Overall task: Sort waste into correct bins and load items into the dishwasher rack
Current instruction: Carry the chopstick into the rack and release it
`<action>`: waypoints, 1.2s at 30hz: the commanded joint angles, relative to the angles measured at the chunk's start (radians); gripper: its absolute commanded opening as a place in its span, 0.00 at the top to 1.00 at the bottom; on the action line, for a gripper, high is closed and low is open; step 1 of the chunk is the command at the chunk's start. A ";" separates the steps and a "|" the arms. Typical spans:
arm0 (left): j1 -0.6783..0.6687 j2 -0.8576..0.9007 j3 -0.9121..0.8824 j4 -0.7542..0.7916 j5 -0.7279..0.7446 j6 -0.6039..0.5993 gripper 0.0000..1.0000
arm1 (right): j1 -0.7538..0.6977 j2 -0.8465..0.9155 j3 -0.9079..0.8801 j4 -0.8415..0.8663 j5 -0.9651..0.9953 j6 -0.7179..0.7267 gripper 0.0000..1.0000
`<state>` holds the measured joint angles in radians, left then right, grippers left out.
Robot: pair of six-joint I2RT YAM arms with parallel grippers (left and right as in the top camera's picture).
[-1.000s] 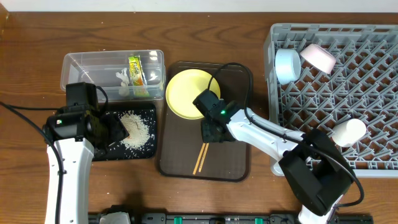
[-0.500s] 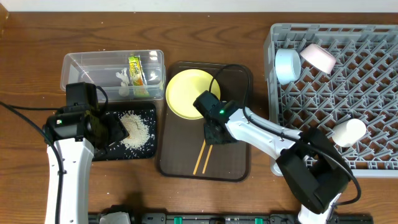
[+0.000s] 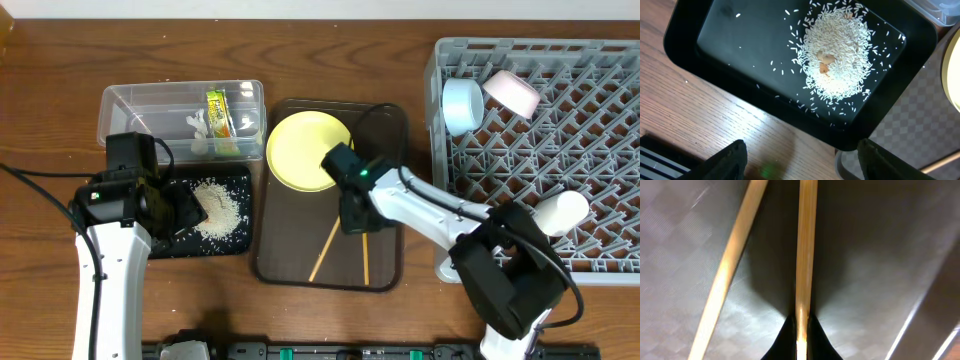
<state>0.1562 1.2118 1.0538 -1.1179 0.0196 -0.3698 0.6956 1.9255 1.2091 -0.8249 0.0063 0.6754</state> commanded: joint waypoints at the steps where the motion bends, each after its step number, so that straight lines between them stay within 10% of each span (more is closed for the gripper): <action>1: 0.004 -0.009 -0.004 0.000 -0.005 -0.009 0.27 | -0.049 -0.029 -0.014 -0.006 0.013 -0.049 0.99; 20: 0.004 -0.009 -0.004 0.000 -0.005 -0.009 0.26 | -0.464 -0.499 -0.014 -0.096 0.012 -0.548 0.99; 36: 0.004 -0.009 -0.004 0.000 -0.005 -0.009 0.27 | -0.603 -0.372 -0.019 -0.161 -0.064 -0.650 0.99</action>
<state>0.1562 1.2118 1.0538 -1.1179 0.0193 -0.3698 0.1001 1.5177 1.1942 -0.9855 -0.0280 0.0513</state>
